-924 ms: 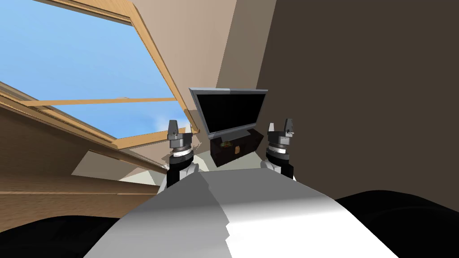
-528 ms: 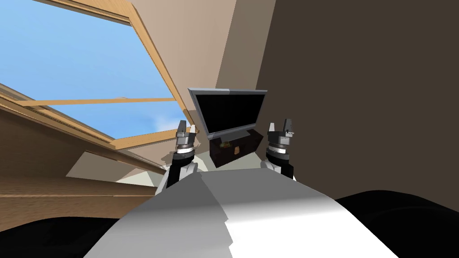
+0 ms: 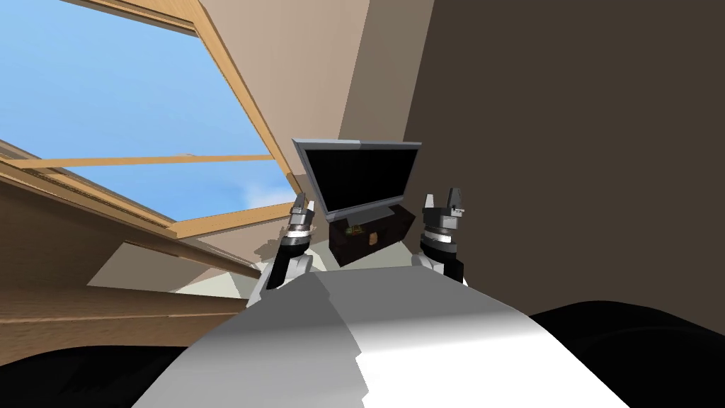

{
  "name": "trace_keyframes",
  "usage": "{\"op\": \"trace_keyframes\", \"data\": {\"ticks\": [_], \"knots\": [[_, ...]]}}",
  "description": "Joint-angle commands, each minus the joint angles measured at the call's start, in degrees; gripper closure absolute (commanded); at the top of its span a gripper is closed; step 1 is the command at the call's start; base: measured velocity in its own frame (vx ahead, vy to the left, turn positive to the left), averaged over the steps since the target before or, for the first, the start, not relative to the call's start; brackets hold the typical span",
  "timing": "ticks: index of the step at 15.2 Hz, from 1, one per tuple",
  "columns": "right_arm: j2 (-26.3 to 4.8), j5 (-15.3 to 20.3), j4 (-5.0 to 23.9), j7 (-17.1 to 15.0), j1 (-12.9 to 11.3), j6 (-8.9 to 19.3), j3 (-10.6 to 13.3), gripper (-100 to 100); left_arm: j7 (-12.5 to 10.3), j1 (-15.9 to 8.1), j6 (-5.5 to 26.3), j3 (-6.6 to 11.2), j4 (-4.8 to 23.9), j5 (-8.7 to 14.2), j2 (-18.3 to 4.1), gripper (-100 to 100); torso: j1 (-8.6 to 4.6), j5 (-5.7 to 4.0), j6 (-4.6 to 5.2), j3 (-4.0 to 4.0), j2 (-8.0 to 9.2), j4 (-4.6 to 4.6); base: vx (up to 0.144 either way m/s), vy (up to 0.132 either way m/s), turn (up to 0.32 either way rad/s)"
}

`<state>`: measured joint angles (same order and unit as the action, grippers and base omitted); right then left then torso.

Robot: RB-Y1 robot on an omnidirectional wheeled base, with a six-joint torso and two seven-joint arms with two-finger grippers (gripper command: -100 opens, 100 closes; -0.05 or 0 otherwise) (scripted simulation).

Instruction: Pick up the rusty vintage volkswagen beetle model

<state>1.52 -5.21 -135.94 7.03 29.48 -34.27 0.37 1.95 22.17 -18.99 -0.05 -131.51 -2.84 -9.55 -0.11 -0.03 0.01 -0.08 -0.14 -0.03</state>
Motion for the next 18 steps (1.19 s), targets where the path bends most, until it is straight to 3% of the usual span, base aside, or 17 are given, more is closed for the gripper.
{"op": "trace_keyframes", "data": {"ticks": [1, 18], "knots": [[0.0, 0.0, 0.0, 0.0, 0.0, 0.0, 0.0, 0, -0.08, -0.62, 2.33, 0.19, 0.96, 0.27, -0.49, -100, 0.0, 0.0, 0.0, 0.0, 0.0, 0.0, 0.03, -0.029, -0.006], [0.0, 0.0, 0.0, 0.0, 0.0, 0.0, 0.0, 0, -0.31, -7.77, 21.09, 1.42, 9.78, 2.46, -2.03, -100, -0.02, 0.0, -0.01, -0.01, -0.02, -0.01, 0.03, -0.033, -0.002]]}}
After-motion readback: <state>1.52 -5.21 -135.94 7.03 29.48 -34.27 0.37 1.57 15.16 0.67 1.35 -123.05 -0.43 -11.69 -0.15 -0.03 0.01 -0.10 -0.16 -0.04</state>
